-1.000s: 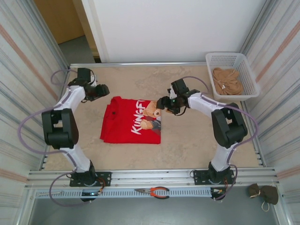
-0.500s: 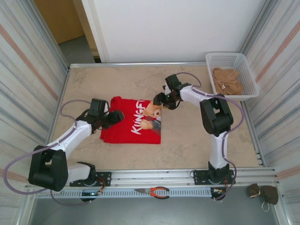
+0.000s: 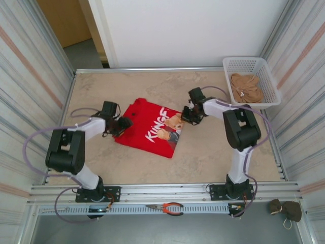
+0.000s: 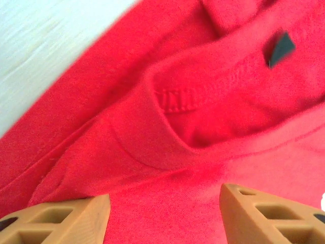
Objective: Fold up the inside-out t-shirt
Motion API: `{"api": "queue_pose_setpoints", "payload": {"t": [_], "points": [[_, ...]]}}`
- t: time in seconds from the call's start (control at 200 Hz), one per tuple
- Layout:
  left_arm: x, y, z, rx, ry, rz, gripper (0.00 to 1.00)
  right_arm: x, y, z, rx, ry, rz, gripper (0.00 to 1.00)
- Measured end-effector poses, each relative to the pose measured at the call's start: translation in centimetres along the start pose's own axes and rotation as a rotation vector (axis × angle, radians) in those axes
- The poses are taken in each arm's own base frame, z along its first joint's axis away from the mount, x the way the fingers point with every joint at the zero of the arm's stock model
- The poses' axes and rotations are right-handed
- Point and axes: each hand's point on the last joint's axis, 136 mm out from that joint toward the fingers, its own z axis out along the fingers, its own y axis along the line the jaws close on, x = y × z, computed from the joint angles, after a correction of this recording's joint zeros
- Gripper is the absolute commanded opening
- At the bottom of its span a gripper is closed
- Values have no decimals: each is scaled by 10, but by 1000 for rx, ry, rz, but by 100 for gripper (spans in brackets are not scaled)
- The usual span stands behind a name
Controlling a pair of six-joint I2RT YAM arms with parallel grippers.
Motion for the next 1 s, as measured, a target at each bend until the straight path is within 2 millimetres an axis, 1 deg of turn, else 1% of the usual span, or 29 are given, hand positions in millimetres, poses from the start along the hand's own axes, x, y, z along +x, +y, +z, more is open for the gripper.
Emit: {"api": "queue_pose_setpoints", "payload": {"t": [0.1,0.11,0.115,0.15,0.185,0.21,0.22,0.25,0.296,0.341,0.376,0.401,0.436,0.516,0.571,0.596,0.641,0.676,0.721,0.787,0.832,0.892,0.932,1.002], "points": [[-28,-32,19,25,28,74,59,27,-33,-17,35,-25,82,0],[-31,-35,22,28,30,87,59,30,-35,-19,35,-27,93,4],[-33,-36,23,27,30,91,59,31,-35,-20,35,-29,97,9],[-44,-49,30,35,40,122,59,46,-41,-24,34,-36,122,31],[-57,-64,37,48,40,156,59,63,-46,-27,32,-37,139,48],[-65,-73,41,59,38,179,59,76,-47,-29,26,-38,141,59],[-69,-77,44,59,37,189,59,78,-46,-30,21,-47,140,62],[-82,-89,48,70,32,221,59,89,-41,-36,3,-64,133,68],[-97,-107,53,90,24,261,59,111,-37,-44,1,-65,115,72],[-113,-124,54,111,6,302,59,132,-32,-53,-6,-57,84,73],[-121,-134,51,126,-4,327,60,140,-27,-63,-17,-65,67,72],[-126,-141,48,135,-12,344,60,141,-23,-70,-30,-79,60,71],[-129,-149,41,148,-19,360,60,137,-18,-81,-52,-110,56,68],[-132,-165,18,184,-42,386,61,116,-7,-105,-93,-180,52,57],[-126,-169,2,200,-52,396,61,98,4,-116,-116,-212,50,51],[-121,-171,-7,210,-57,397,62,90,8,-118,-123,-219,38,49],[-106,-170,-24,219,-57,395,62,75,20,-120,-149,-224,20,44],[-93,-169,-35,232,-57,393,62,65,27,-117,-163,-218,6,40],[-70,-166,-50,251,-49,379,62,54,37,-110,-179,-199,-27,36],[-37,-158,-62,270,-34,357,62,44,47,-95,-194,-163,-64,29],[-15,-149,-64,284,-21,337,62,42,52,-83,-200,-133,-82,29],[9,-133,-57,282,8,300,62,42,54,-67,-201,-95,-102,26],[24,-118,-48,269,34,268,62,43,51,-57,-197,-70,-103,25],[41,-93,-27,232,78,208,62,48,44,-41,-180,-36,-102,24]]}}
